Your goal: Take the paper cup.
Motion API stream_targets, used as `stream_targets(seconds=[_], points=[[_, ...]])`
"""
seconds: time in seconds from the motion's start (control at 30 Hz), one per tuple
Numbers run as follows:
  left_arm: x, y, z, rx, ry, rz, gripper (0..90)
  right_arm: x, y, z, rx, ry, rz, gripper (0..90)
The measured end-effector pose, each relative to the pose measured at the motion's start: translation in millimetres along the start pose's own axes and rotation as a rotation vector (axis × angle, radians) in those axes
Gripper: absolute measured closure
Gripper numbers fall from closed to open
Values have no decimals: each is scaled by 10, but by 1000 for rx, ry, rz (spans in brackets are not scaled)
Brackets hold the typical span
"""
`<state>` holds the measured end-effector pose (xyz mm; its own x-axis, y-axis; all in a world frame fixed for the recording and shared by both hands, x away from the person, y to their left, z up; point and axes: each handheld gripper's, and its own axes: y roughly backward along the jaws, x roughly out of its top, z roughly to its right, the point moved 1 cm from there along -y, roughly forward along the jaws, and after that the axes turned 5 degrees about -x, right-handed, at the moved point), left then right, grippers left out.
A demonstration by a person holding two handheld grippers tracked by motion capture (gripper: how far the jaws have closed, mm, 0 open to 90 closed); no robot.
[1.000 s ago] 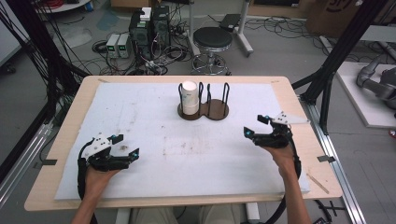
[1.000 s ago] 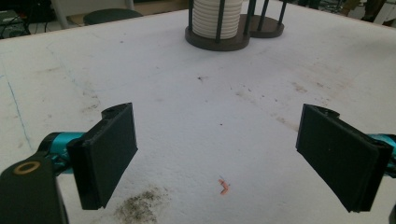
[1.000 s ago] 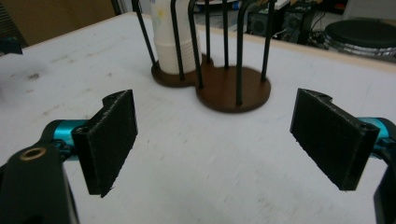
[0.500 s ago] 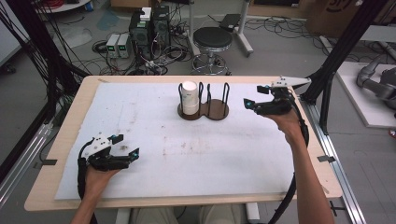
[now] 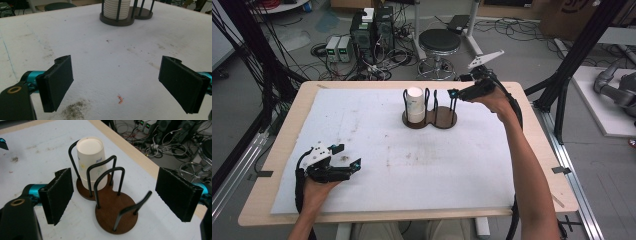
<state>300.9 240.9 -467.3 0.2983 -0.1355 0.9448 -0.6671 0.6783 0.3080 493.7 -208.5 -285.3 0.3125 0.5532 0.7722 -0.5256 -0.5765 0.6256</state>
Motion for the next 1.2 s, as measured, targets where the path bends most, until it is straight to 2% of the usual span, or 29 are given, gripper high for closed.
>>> stream_targets(seconds=[0.07,0.17,0.23,0.47,0.5,0.9,1.2], points=[[0,-1,0,0,1,-2,122,37,-25,2,4,14,-5,153],[1,-4,0,0,0,-3,122,189,-119,-13,26,47,-34,153],[1,-4,0,0,1,-4,122,297,-198,-26,36,80,-71,153],[1,-5,0,-1,0,-5,122,465,-390,-110,74,131,-129,153],[1,-5,0,0,0,-5,122,510,-465,-131,87,153,-144,153],[2,-6,0,1,-5,-9,122,690,-841,-292,143,218,-221,157],[4,-8,-2,-1,-4,-17,122,688,-1094,-333,161,232,-254,158]])
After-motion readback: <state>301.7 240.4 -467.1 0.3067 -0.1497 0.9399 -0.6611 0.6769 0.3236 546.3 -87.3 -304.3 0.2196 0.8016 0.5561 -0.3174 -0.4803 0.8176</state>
